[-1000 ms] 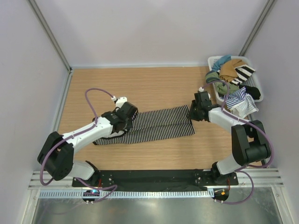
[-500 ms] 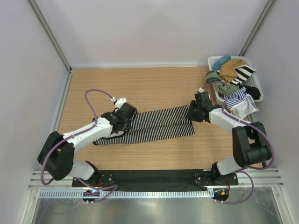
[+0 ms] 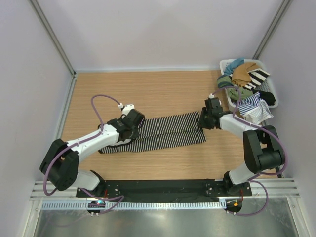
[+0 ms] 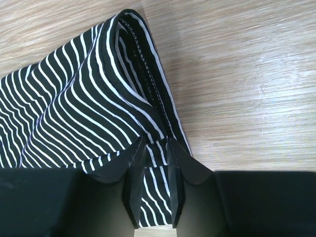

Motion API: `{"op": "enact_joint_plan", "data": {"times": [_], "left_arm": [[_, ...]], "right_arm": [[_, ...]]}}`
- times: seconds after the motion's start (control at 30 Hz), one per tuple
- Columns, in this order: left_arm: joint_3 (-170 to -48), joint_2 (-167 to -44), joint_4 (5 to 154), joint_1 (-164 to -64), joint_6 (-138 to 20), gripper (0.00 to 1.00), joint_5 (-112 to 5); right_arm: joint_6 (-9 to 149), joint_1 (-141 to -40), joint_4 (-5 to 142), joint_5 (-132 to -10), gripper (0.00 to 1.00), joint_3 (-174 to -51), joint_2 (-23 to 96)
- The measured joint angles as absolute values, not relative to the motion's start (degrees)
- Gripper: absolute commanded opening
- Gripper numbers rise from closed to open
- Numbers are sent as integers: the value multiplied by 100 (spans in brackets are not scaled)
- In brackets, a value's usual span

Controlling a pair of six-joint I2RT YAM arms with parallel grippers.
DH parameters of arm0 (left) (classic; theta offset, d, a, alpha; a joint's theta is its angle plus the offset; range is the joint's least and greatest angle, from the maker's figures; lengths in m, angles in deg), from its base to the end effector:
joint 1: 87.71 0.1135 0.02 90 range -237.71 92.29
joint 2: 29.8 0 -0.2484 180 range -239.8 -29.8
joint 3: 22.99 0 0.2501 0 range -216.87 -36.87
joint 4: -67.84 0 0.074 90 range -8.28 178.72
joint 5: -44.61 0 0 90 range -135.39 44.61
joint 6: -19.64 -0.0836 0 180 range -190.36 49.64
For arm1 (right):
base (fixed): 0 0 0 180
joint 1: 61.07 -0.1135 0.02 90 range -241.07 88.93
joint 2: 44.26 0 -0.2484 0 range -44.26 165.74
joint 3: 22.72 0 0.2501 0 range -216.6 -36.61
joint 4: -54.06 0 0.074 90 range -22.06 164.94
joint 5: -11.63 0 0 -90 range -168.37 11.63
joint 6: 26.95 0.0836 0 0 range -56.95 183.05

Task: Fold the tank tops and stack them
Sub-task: Fold the tank top

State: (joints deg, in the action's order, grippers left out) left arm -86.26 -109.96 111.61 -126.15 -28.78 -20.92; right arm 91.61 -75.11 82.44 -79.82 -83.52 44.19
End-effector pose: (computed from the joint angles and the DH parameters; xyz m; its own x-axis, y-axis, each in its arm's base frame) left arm 0.2490 -0.1534 0.1547 -0.7808 -0.1515 -0.6062 -0.1488 0.9873 -0.0551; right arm 0.3137 0.0763 0.1151 -0.8160 0.2886 -0.5008 0.1837 0.9510 0.2487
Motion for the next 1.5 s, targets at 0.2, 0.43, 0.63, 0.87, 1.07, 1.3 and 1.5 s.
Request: {"op": "enact_joint_plan", "data": {"times": [0.2, 0.43, 0.63, 0.87, 1.07, 1.3, 1.5], "left_arm": [[-8573, -11086, 11111, -12615, -2882, 31, -2103], [-8565, -11088, 11096, -12615, -2886, 31, -2118], [-8565, -11112, 11080, -12615, -2895, 30, -2120], [-8565, -11116, 11078, -12613, -2899, 30, -2120], [-8565, -11119, 11078, -12613, -2902, 30, -2123], [-8565, -11119, 11078, -12613, -2908, 30, -2123], [-8571, -11186, 11074, -12613, -2912, 29, -2123]], "right_arm": [[9145, -7511, 8200, -7860, 5, -8341, 4423], [9145, -7511, 8233, -7761, 1, -8182, 4133], [9165, -7509, 8305, -7764, 36, -8033, 3750], [9121, -7511, 8233, -7875, 48, -8031, 3907], [9124, -7511, 8067, -7908, 45, -8040, 4275], [9091, -7511, 7868, -7910, 35, -8112, 4467], [8992, -7550, 7899, -8089, 47, -8171, 4491]]}}
